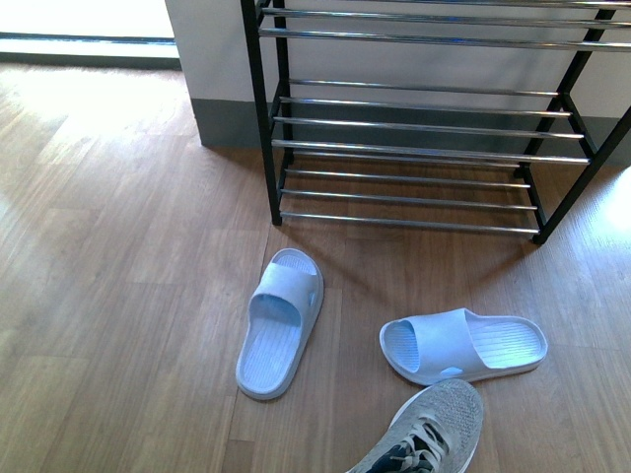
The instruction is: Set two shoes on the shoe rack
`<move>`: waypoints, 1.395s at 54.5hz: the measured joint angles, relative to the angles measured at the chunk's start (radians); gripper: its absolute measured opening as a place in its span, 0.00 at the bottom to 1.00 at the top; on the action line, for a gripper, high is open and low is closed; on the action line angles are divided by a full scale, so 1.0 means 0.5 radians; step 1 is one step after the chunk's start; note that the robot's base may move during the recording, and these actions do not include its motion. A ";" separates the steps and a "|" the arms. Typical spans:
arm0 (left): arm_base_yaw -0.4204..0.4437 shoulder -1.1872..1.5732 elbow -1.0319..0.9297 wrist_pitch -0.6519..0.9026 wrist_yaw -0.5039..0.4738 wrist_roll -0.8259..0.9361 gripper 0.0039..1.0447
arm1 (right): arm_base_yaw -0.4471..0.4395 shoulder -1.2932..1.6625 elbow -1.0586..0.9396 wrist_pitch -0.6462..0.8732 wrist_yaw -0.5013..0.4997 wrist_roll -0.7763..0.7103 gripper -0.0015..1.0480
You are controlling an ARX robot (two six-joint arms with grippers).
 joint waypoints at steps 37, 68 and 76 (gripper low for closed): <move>0.000 0.000 0.001 0.000 -0.003 0.000 0.91 | -0.002 -0.005 -0.001 0.000 -0.005 0.000 0.02; 0.000 0.000 0.001 0.000 0.002 0.000 0.91 | -0.010 -0.007 -0.003 -0.002 -0.002 0.000 0.02; 0.000 0.000 0.001 0.000 0.002 0.000 0.91 | -0.010 -0.007 -0.003 -0.002 -0.005 0.000 0.02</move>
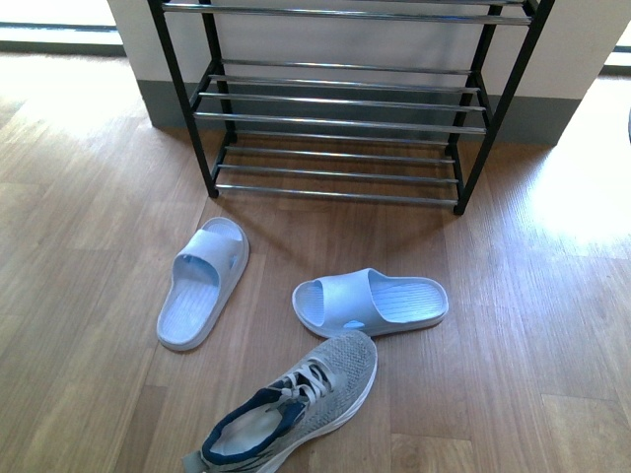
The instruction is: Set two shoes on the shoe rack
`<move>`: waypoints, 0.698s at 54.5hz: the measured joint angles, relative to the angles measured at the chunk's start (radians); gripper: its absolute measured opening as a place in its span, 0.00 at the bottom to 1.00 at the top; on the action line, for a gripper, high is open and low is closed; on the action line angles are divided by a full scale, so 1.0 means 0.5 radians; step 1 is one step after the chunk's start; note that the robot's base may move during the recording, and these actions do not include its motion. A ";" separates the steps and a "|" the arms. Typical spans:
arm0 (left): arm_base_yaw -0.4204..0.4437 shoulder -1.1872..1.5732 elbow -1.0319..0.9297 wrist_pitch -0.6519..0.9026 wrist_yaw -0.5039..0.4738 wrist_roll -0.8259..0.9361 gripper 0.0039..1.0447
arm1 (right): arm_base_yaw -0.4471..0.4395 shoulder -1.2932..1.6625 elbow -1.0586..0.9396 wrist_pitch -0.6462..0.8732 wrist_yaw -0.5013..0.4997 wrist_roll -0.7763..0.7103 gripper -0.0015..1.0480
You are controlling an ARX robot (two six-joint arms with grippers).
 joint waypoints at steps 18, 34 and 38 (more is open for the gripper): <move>-0.302 1.306 0.356 0.213 -0.837 -0.024 0.91 | 0.000 0.000 0.000 0.000 0.011 0.001 0.02; -0.566 3.368 0.970 0.787 -0.056 0.822 0.91 | 0.000 0.000 0.000 0.000 0.014 0.000 0.02; -0.610 3.637 1.065 0.775 0.052 0.922 0.91 | 0.000 0.000 0.000 0.000 0.013 0.000 0.02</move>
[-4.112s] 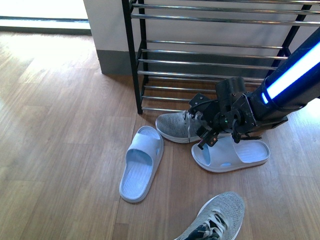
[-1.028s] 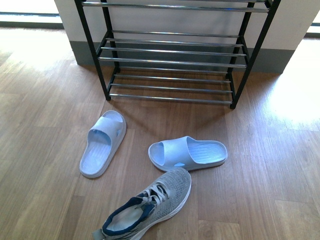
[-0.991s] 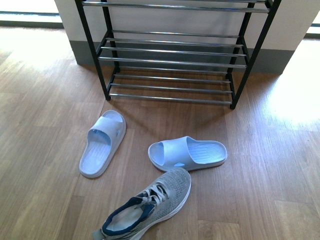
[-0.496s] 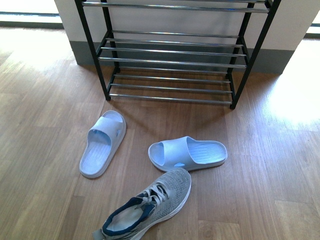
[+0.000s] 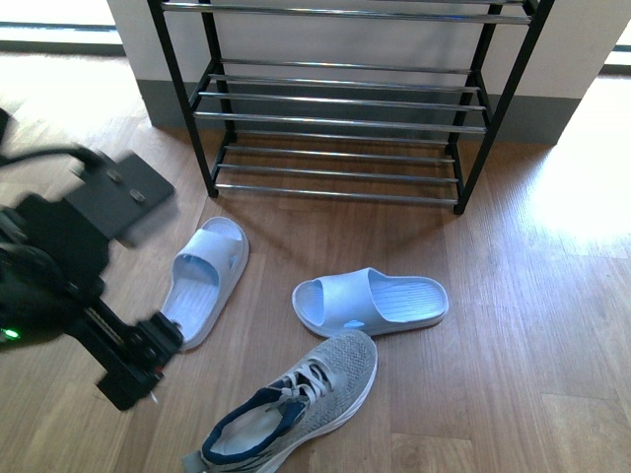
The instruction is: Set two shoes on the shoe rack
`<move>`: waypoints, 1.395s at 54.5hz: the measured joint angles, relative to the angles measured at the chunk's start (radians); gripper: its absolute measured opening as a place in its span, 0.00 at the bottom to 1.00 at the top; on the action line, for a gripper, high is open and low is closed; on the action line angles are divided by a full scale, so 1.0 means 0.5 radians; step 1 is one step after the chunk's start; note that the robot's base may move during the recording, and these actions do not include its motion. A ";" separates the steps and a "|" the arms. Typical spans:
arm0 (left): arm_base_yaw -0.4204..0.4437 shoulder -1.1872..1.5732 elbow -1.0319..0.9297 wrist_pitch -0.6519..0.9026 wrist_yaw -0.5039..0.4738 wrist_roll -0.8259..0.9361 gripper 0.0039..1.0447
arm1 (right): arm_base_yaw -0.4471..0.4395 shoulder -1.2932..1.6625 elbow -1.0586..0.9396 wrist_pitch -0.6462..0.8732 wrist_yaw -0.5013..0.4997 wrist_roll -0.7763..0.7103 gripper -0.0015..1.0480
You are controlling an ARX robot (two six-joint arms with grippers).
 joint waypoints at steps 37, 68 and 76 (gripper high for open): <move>-0.209 1.458 0.731 0.050 0.004 0.048 0.91 | 0.000 0.000 0.000 0.000 -0.007 0.001 0.02; -0.210 1.814 1.189 -0.141 0.051 0.002 0.70 | 0.000 0.000 0.000 0.000 -0.006 0.000 0.02; -0.216 1.863 1.225 -0.175 0.068 0.008 0.48 | 0.000 0.000 0.000 0.000 -0.006 0.001 0.02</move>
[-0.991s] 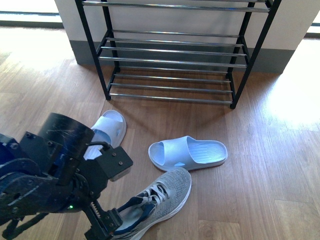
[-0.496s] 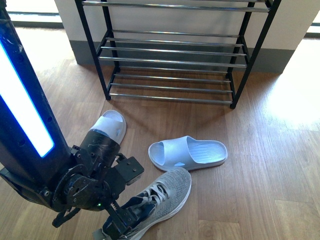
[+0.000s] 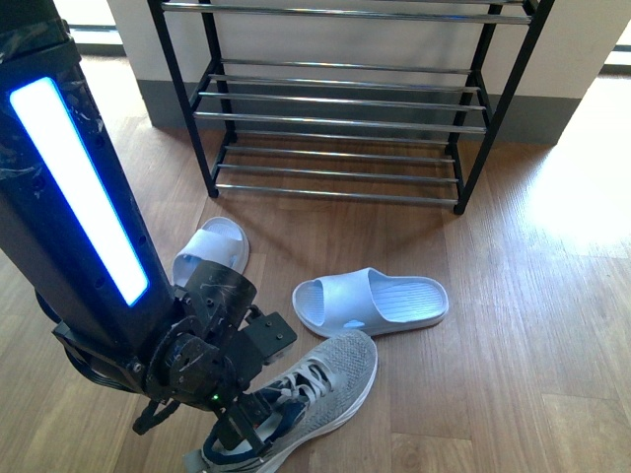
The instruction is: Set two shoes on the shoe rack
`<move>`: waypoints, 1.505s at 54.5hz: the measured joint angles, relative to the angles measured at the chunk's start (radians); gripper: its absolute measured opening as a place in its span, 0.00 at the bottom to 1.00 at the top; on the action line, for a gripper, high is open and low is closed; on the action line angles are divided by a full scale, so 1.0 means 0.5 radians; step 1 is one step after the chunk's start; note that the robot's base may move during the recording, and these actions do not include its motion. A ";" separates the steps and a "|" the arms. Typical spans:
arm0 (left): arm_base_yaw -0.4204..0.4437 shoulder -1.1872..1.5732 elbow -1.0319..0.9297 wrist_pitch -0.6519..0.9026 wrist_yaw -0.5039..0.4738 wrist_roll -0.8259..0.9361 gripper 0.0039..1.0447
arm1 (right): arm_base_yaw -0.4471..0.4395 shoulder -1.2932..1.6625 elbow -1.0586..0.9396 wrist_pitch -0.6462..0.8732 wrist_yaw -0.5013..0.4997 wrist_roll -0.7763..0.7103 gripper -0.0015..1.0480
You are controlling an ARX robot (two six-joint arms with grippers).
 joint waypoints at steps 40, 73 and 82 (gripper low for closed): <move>0.130 -0.412 -0.331 0.405 -0.278 -0.320 0.01 | 0.000 0.000 0.000 0.000 0.000 -0.001 0.02; 0.185 -2.451 -1.550 0.494 -0.939 -0.815 0.01 | 0.000 0.000 0.000 0.000 0.000 -0.001 0.02; 0.165 -3.325 -1.630 0.011 -1.211 -0.850 0.01 | 0.000 0.000 0.000 0.000 0.000 0.000 0.02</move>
